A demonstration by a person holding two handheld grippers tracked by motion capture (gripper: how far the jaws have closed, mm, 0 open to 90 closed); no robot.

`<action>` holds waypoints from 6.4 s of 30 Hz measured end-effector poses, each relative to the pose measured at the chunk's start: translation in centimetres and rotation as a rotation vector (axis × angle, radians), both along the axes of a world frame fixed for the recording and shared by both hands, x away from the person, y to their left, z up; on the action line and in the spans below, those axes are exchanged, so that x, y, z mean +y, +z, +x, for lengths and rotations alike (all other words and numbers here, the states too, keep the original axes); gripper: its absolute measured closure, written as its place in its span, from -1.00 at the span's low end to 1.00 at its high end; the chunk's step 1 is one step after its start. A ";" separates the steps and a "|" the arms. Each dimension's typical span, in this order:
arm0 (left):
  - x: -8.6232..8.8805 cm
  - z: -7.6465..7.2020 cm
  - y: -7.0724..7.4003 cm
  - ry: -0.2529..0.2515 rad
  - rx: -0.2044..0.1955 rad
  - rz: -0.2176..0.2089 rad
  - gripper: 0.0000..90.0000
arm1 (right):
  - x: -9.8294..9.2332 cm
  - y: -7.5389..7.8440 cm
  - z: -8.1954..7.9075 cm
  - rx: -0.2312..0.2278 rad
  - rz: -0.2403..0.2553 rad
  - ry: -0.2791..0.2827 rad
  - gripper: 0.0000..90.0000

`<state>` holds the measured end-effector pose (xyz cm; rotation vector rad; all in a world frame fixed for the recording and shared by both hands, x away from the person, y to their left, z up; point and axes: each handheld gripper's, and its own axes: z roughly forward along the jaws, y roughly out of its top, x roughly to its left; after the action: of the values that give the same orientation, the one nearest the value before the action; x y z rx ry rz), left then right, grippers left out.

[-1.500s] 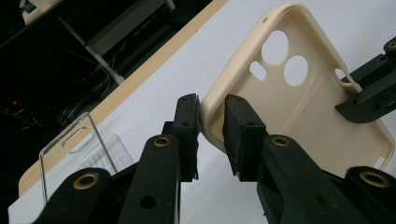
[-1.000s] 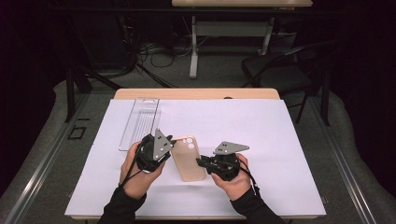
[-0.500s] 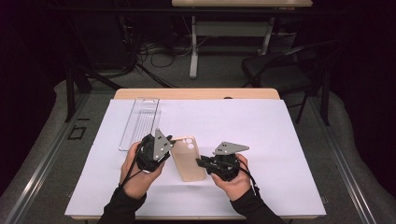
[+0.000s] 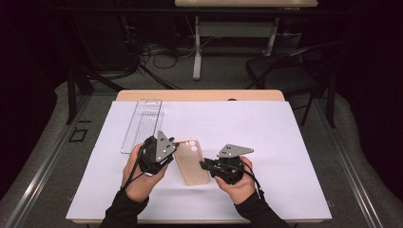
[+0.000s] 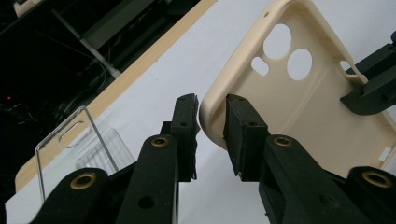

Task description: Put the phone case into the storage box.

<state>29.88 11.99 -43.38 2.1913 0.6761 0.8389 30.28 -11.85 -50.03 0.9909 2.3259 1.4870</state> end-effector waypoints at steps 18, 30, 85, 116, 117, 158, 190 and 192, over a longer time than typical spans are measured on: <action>0.1 -0.1 0.1 0.001 0.005 -0.002 0.74 | 0.1 -0.1 0.0 0.000 -0.007 0.006 0.82; 0.2 -0.1 0.1 0.005 0.016 -0.018 0.77 | 0.1 -0.1 0.0 0.004 -0.008 0.007 0.82; 1.2 0.3 0.2 0.042 0.010 -0.070 0.79 | -0.1 0.2 0.0 0.010 0.077 0.017 0.45; 2.4 0.8 0.1 0.055 -0.012 -0.111 0.79 | -1.5 0.9 0.5 -0.029 0.053 -0.017 0.26; 2.4 0.8 0.2 0.052 -0.018 -0.108 0.79 | -1.5 0.9 0.5 -0.033 0.048 -0.019 0.25; 2.4 3.3 0.5 0.002 -0.134 -0.078 0.77 | -7.9 0.2 -1.2 -0.157 -0.083 -0.107 0.07; 3.9 7.2 3.5 0.044 -0.232 -0.047 0.77 | -9.8 -0.7 -0.8 -0.153 -0.059 -0.227 -1.00; 4.0 7.4 3.9 0.043 -0.244 -0.044 0.77 | -9.8 -0.8 -0.9 -0.158 -0.066 -0.227 -1.00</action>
<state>37.28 15.98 -39.53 1.9986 0.6163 1.0818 29.43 -21.68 -50.83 1.0400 2.0638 1.3397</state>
